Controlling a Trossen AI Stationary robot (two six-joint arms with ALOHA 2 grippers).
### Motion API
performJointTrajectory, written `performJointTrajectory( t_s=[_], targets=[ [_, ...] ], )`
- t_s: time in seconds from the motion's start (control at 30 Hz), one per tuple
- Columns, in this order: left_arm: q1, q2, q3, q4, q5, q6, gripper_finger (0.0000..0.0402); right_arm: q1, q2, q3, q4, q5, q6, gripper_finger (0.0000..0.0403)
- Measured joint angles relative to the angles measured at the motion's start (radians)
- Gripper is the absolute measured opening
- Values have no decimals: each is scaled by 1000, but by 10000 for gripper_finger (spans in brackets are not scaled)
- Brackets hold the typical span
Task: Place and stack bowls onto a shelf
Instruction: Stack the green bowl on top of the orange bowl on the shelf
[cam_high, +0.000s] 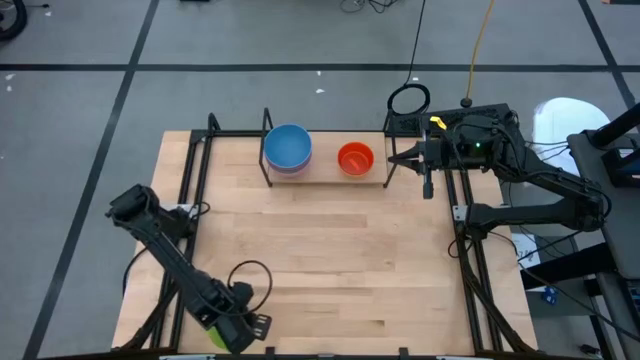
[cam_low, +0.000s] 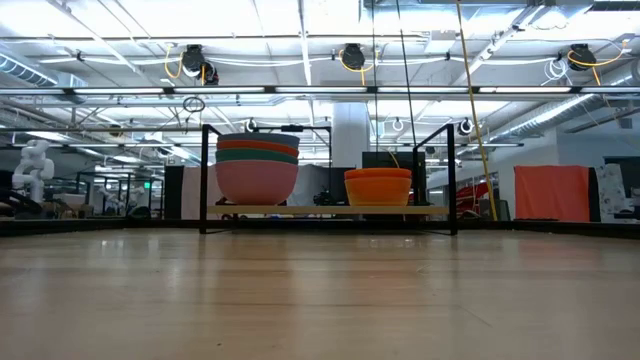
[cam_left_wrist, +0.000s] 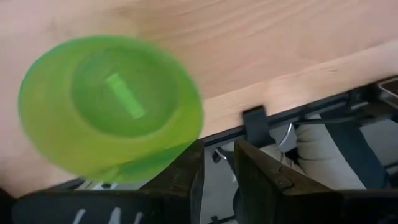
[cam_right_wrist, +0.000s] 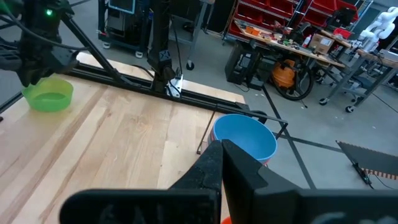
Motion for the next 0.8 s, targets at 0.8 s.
performJointTrajectory(
  t_s=[0.8],
  targets=[
    [-58,117,0,21,-78,-101,93,0,0,0,19,0,0,0]
  ],
)
